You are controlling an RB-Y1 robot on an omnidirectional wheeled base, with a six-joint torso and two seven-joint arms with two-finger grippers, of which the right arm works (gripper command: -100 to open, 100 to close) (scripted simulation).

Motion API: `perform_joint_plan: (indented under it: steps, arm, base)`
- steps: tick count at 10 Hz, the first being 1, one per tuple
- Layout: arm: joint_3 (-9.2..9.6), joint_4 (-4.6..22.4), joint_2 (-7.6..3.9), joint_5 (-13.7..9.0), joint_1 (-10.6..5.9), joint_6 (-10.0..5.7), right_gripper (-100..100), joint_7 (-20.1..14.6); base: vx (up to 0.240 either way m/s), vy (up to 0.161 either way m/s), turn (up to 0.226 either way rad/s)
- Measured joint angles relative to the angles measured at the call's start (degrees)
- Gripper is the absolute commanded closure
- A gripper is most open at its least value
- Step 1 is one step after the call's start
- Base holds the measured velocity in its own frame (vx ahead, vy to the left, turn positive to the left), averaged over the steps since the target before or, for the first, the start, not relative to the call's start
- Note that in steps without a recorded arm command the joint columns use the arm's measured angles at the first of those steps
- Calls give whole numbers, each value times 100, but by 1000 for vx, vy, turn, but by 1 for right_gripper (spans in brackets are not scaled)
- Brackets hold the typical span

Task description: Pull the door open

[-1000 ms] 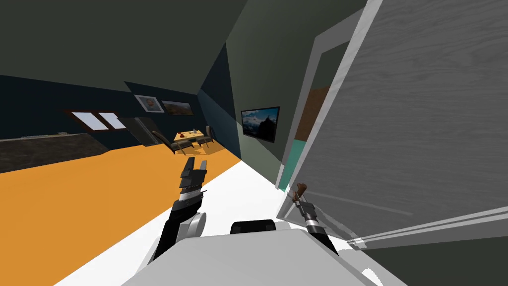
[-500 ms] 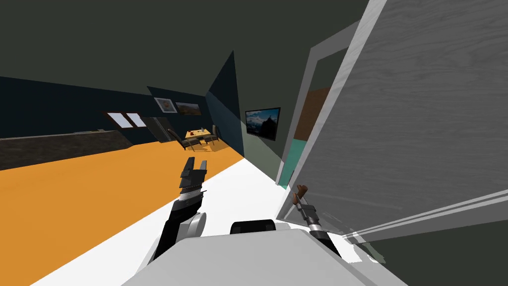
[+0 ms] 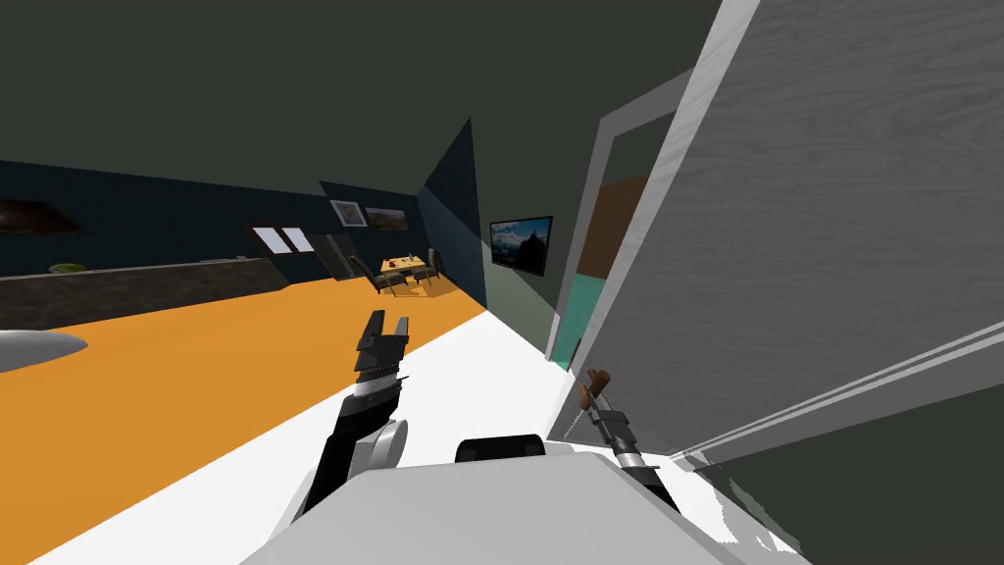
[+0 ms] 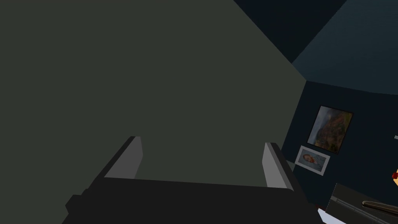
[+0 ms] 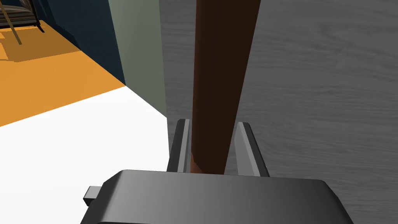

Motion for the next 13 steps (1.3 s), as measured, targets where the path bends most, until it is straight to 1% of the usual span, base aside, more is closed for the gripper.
perform_joint_plan:
  steps: [3, 7, 8, 9, 12, 13]
  arm:
    - [90, 111, -87, 63, -21, -173, 100, -147]
    - [215, 233, -226, 150, 26, -392, 100, -325]
    - [256, 287, -252, 177, 29, -459, 100, -379]
    - [274, 298, -248, 187, 38, -463, 100, -390]
    - [331, 419, -298, 224, -6, -597, 100, -482]
    - [352, 413, -326, 236, 19, -631, 100, -505]
  base:
    - [-201, -52, 128]
    - [-215, -31, 112]
    - [-97, -20, 26]
    - [-157, -12, 157]
    - [-188, -58, 132]
    - [-186, -29, 134]
